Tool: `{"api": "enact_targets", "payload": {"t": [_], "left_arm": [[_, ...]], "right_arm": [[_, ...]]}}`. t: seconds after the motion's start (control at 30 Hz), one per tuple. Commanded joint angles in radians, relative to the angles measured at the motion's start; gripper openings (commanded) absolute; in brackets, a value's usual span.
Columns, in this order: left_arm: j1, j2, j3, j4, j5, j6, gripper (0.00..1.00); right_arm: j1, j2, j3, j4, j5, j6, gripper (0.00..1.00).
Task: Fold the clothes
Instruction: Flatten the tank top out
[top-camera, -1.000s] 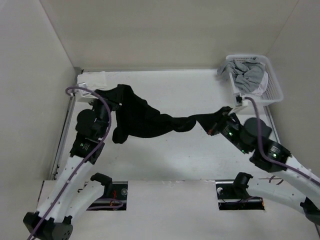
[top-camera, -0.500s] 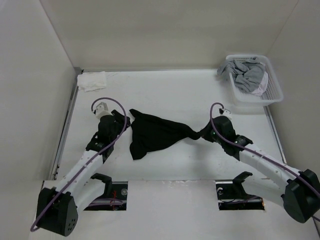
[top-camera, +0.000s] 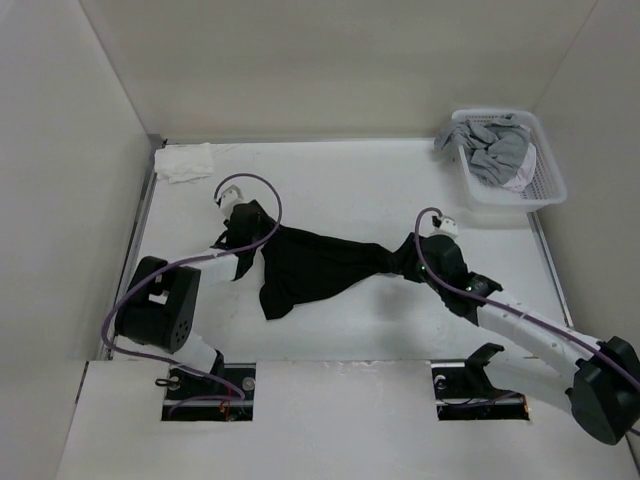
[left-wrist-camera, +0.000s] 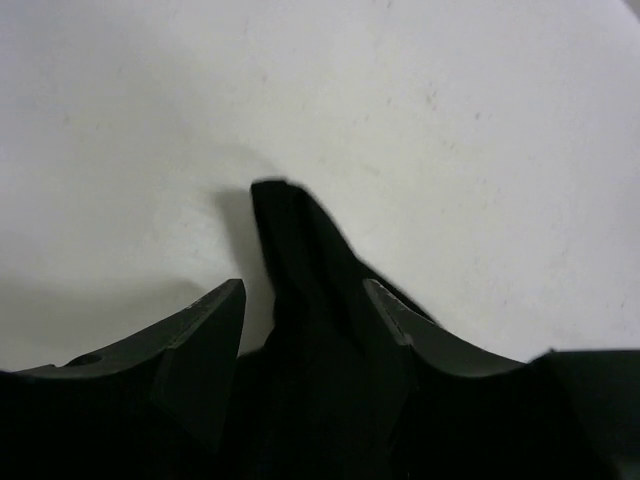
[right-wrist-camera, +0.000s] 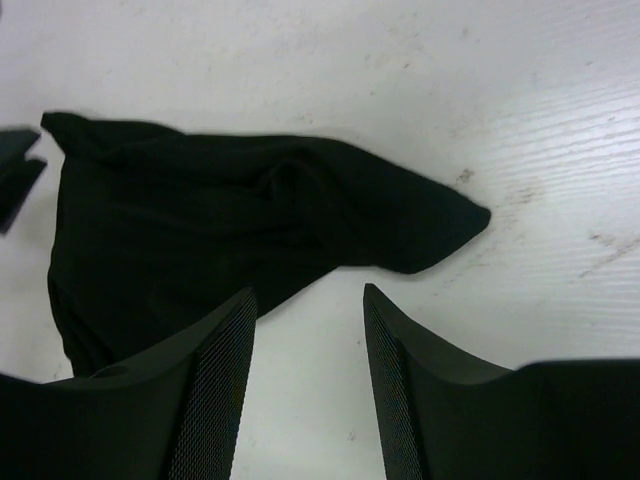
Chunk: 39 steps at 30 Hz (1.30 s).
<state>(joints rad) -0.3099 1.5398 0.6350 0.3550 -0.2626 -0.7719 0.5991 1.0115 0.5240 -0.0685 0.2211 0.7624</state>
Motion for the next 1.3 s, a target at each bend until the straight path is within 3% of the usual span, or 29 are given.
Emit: {"api": "enact_targets", "payload": {"t": [0.0,0.27,0.53,0.73,0.83,1.03,1.17,1.27], "left_arm": [[0.022,0.038,0.071,0.143,-0.026,0.022,0.47],[0.052,0.166,0.121,0.164,-0.009,0.007,0.39],[0.052,0.086,0.043,0.128,-0.124,-0.01,0.44],[0.05,0.164,0.066,0.157,-0.04,-0.021,0.39],[0.05,0.189,0.074,0.203,0.008,-0.024,0.33],[0.055,0.21,0.088,0.208,0.04,-0.047,0.12],[0.064,0.209,0.072,0.219,0.048,-0.073,0.06],[0.067,0.174,0.054,0.229,0.049,-0.092,0.04]], "right_arm": [[0.075,0.007,-0.012,0.094,-0.023,-0.015,0.52],[0.303,0.166,0.086,0.136,-0.104,-0.038,0.6],[0.397,0.311,0.192,0.16,-0.101,-0.055,0.62],[0.472,0.464,0.29,0.219,-0.114,-0.055,0.61],[0.498,0.559,0.347,0.249,-0.123,-0.054,0.62],[0.523,0.739,0.456,0.32,-0.164,-0.052,0.63],[0.523,0.818,0.499,0.335,-0.181,-0.045,0.54],[0.523,0.845,0.516,0.348,-0.192,-0.04,0.34]]}}
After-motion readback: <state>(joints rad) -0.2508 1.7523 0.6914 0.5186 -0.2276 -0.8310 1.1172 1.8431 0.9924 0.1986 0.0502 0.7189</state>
